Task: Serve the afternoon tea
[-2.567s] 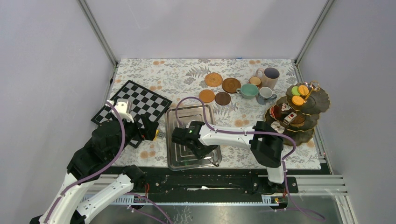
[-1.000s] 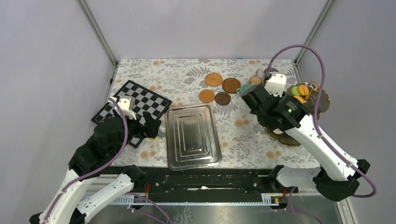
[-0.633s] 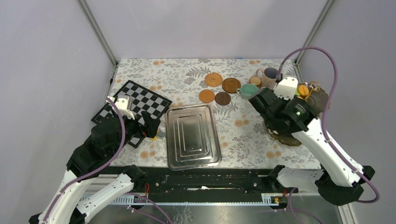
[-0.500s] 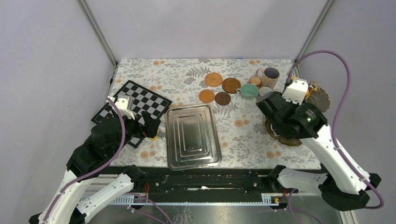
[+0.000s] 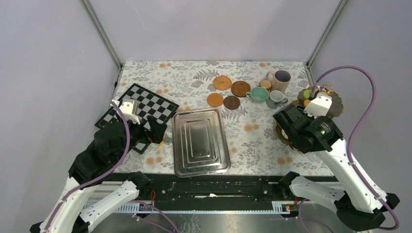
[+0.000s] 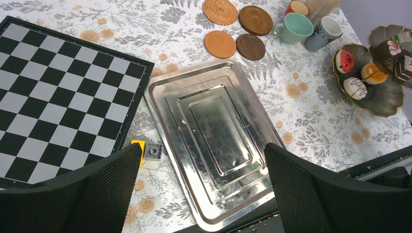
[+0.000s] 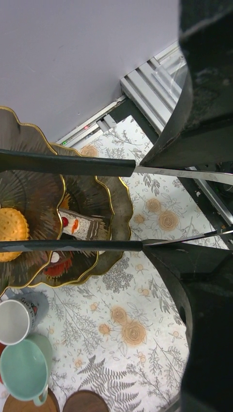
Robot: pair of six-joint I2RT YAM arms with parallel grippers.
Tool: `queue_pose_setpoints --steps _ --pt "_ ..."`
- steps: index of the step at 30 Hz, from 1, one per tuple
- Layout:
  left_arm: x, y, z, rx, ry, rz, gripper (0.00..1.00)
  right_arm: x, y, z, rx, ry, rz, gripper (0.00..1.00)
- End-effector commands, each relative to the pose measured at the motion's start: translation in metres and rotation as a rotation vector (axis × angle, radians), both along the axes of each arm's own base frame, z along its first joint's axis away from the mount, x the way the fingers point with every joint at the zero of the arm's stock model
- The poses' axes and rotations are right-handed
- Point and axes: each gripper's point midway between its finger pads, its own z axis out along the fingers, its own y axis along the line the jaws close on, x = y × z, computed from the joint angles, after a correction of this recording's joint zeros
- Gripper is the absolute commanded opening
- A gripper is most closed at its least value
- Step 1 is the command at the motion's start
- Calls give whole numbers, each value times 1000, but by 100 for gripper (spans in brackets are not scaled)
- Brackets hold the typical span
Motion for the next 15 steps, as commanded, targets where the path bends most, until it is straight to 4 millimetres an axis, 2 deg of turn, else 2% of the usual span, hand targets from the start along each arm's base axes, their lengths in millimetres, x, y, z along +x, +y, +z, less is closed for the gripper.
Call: queue_pose_setpoints --steps 1,6,15 --pt "1 -1 21 -12 -51 -14 99 1 -13 3 -19 -69 -83 58" --pt "1 -4 19 -18 -41 -21 99 3 -14 -5 -36 -50 -103 59" --pt "-1 -1 19 -18 -42 -13 99 -10 -19 -10 21 -76 -107 61"
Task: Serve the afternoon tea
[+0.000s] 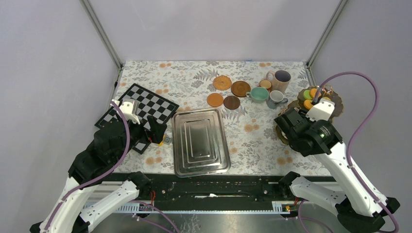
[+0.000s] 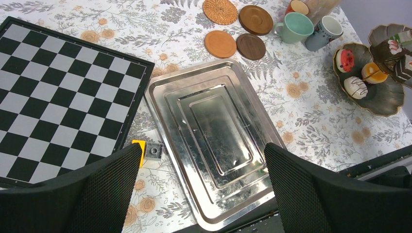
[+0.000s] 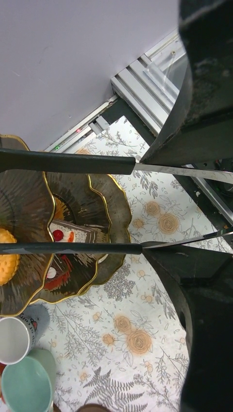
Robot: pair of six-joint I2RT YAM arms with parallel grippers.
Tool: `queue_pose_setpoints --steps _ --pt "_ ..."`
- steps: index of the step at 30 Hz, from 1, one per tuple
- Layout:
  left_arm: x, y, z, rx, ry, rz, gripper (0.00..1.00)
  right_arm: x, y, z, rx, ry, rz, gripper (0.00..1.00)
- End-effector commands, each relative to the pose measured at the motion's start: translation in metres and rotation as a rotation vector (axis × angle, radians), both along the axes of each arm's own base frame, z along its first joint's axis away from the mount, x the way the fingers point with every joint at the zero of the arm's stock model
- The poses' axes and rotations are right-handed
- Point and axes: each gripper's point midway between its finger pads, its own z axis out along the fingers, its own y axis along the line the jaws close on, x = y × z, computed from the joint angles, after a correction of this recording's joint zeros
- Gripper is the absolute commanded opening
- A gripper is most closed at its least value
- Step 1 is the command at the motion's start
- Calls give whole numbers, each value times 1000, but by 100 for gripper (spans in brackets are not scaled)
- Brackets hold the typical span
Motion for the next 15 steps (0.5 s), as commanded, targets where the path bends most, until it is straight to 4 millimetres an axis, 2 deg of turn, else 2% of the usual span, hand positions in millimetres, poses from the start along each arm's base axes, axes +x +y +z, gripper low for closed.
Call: queue_pose_setpoints --steps 1,10,15 --pt "0 -2 15 -21 -35 -11 99 -4 -11 9 18 -87 -42 61" --pt "1 -5 17 -34 -28 -16 99 -6 -13 15 11 -92 -23 70" --pt "1 -7 18 -43 -24 -18 99 -3 -8 33 47 -153 75 69"
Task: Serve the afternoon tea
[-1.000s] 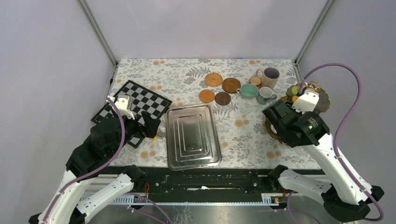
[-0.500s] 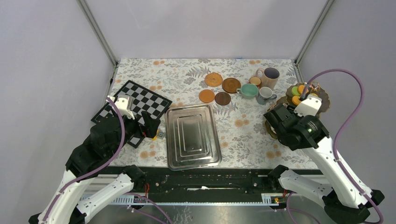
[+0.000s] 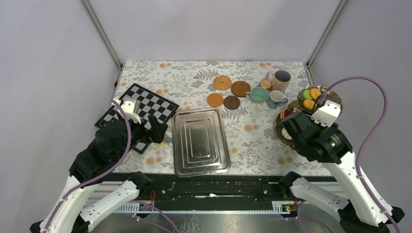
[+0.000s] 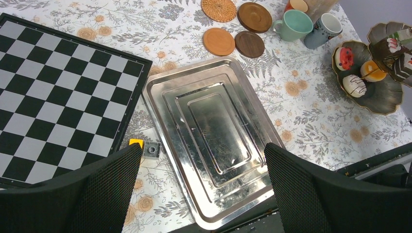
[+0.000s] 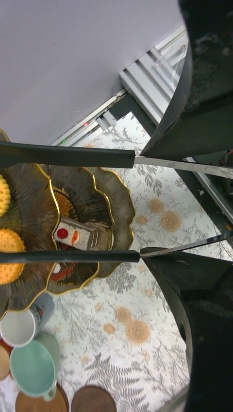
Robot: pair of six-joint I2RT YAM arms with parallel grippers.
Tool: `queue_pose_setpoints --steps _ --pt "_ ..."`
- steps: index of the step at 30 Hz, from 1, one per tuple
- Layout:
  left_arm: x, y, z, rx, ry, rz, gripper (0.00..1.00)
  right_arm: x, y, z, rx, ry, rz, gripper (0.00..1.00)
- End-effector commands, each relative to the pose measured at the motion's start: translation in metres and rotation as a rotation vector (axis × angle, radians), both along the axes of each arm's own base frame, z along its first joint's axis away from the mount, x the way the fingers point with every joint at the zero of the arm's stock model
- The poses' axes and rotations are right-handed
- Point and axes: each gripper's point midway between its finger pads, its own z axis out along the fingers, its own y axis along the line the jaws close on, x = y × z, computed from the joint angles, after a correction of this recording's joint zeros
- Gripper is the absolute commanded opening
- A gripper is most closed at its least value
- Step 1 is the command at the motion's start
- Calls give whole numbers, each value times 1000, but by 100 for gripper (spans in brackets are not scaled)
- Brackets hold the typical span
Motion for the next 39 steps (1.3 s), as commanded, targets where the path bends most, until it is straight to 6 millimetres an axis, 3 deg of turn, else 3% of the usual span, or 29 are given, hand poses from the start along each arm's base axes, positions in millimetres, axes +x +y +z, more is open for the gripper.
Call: queue_pose_setpoints --steps 1,6,9,11,13,16,22,25,29,32,35,39 --pt "1 -5 20 -46 -35 -12 99 7 2 31 26 -122 94 68" --pt "5 -9 20 -51 -25 -12 99 13 43 69 126 -303 475 67" --pt "8 -15 20 -60 -20 -18 99 6 96 89 206 -355 812 69" --pt "12 -19 19 -63 -13 -21 99 4 125 87 254 -327 953 69" --pt "14 -21 18 -64 -11 -19 99 7 154 71 295 -254 1065 69" --pt "19 -20 22 -59 -20 -4 99 19 191 27 359 -106 1159 68" --pt "31 -16 44 -30 -76 32 99 42 263 -31 576 -12 1211 67" --pt "42 -17 63 -28 -127 55 99 47 296 -68 504 54 1160 68" --pt "61 -29 93 -46 -215 52 99 52 321 -121 443 157 1007 67" --pt "81 -41 109 -58 -272 58 99 50 334 -150 360 164 933 67" --pt "99 -50 118 -76 -297 96 99 47 348 -172 271 182 888 68" --pt "117 -58 115 -104 -303 135 99 40 373 -191 172 193 846 68"
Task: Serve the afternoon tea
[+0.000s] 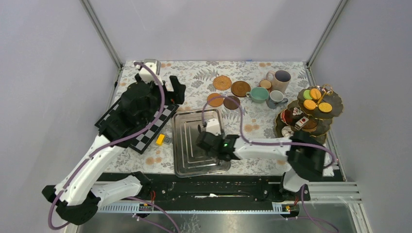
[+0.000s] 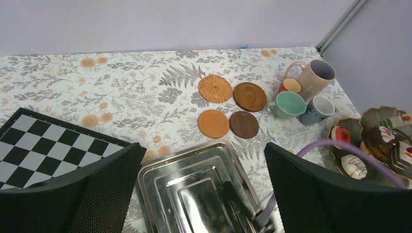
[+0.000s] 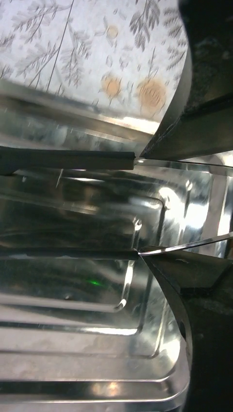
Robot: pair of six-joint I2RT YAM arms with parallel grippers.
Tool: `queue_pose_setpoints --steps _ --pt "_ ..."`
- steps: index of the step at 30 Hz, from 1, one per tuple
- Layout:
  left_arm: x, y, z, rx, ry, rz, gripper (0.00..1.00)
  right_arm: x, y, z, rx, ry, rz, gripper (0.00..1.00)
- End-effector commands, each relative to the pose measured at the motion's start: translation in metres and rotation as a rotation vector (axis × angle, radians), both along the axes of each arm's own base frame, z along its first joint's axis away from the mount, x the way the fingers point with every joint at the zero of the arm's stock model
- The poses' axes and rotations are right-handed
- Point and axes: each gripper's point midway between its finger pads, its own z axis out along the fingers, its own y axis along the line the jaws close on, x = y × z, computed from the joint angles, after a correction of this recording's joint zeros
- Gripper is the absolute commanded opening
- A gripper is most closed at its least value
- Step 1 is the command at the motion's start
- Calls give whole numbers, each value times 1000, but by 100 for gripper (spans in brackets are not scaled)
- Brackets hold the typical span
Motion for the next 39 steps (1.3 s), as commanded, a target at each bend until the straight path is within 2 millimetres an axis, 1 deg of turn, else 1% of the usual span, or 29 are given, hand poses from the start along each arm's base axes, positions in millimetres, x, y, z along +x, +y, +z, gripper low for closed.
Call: queue_pose_setpoints --steps 1,4,6,9,11,14,16,19,20,23,24,25,26,27,29,31,33,35,37,39 --pt "18 -5 33 -91 -122 49 99 16 33 14 -11 -155 -145 68" --pt "19 -7 36 -105 -144 44 99 11 41 3 -61 -149 -172 70" --pt "21 -4 38 -93 -159 55 99 6 46 -9 -70 -122 -183 71" --pt "22 6 39 -69 -192 100 99 0 53 -21 -63 -86 -192 74" --pt "21 12 37 -59 -210 121 99 -6 62 -23 -49 -74 -174 75" --pt "19 20 34 -33 -236 142 99 -16 78 -17 -13 -58 -134 82" --pt "18 25 29 -17 -246 152 99 -19 83 -8 10 -47 -115 86" --pt "16 28 21 2 -257 158 99 -18 77 15 48 -69 -104 96" --pt "15 29 20 3 -264 158 99 -14 72 28 62 -95 -104 98" --pt "14 33 10 17 -267 166 99 9 44 57 69 -171 -131 100" --pt "14 34 6 23 -268 168 99 21 31 60 59 -190 -149 100" --pt "13 34 4 23 -269 169 99 33 16 63 45 -208 -180 100" --pt "14 34 -2 30 -263 169 99 54 -7 64 30 -214 -244 99" --pt "14 34 -6 35 -259 170 99 70 -25 63 23 -212 -291 97" --pt "15 33 -13 49 -248 166 99 97 -52 65 8 -228 -332 94" --pt "15 32 -17 54 -244 161 99 123 -72 65 -6 -255 -364 88" --pt "15 29 -19 53 -244 149 99 148 -90 63 -19 -249 -401 76" --pt "15 27 -20 52 -245 137 99 173 -100 62 -27 -241 -428 65" --pt "16 26 -24 58 -242 136 99 195 -103 55 -46 -227 -430 60" --pt "17 27 -25 61 -241 139 99 214 -99 43 -78 -201 -411 55"
